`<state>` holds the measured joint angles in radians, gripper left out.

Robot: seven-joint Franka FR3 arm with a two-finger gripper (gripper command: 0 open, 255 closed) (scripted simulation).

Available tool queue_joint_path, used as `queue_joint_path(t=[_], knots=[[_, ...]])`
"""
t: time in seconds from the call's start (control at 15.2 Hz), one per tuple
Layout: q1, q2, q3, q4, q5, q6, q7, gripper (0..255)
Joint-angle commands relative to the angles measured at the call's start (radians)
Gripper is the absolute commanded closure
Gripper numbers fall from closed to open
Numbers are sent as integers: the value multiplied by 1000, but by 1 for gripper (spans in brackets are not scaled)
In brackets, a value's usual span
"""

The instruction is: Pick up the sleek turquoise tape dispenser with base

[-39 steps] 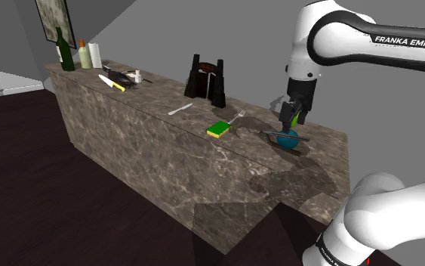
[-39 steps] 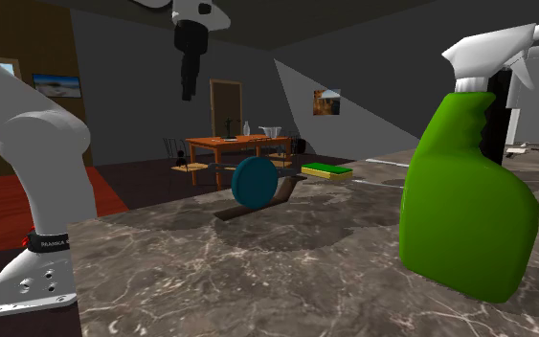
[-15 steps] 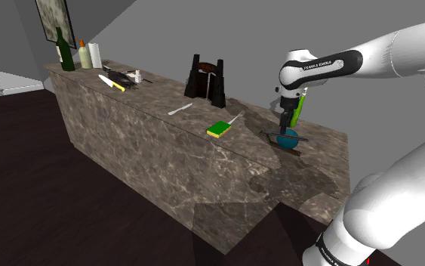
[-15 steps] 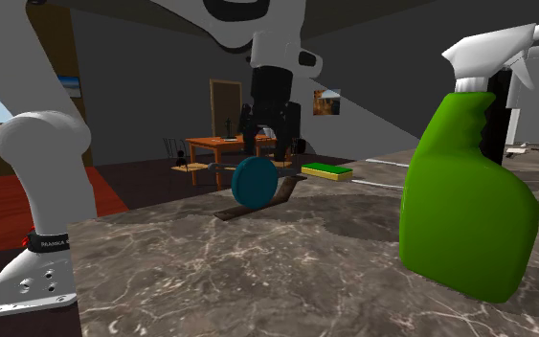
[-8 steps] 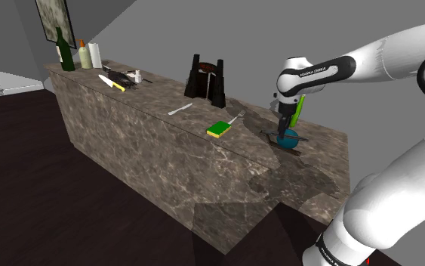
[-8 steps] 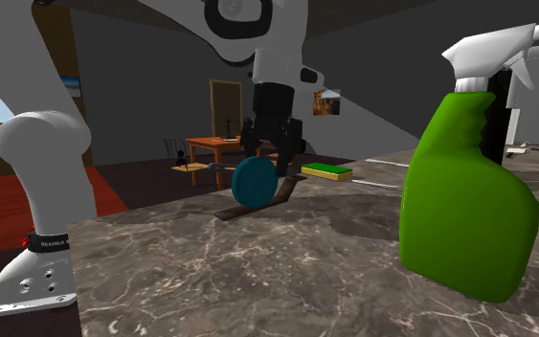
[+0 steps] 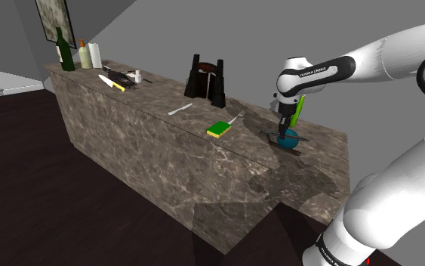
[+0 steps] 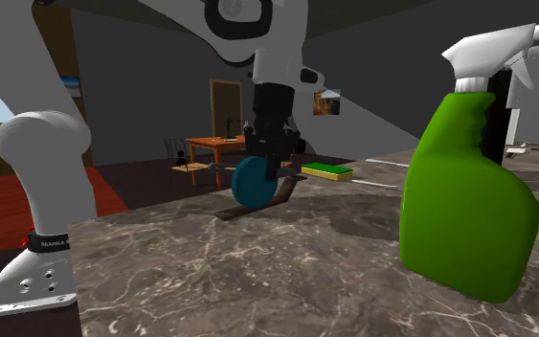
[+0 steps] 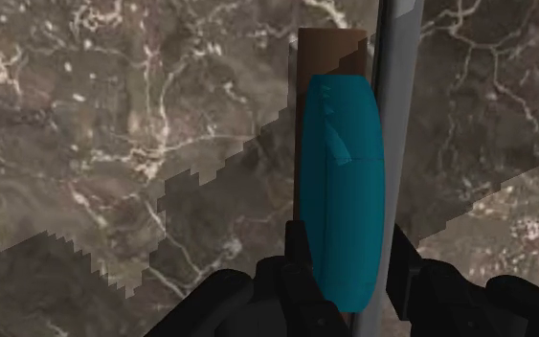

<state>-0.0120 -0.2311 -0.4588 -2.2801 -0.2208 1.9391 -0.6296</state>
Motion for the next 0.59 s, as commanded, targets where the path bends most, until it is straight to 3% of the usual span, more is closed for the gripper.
queue_joint_path(t=[0.0,0.53], knots=[[0,1,0,0,0,0,0,255],[2,-31,13,67,-1,-96,-1,255]])
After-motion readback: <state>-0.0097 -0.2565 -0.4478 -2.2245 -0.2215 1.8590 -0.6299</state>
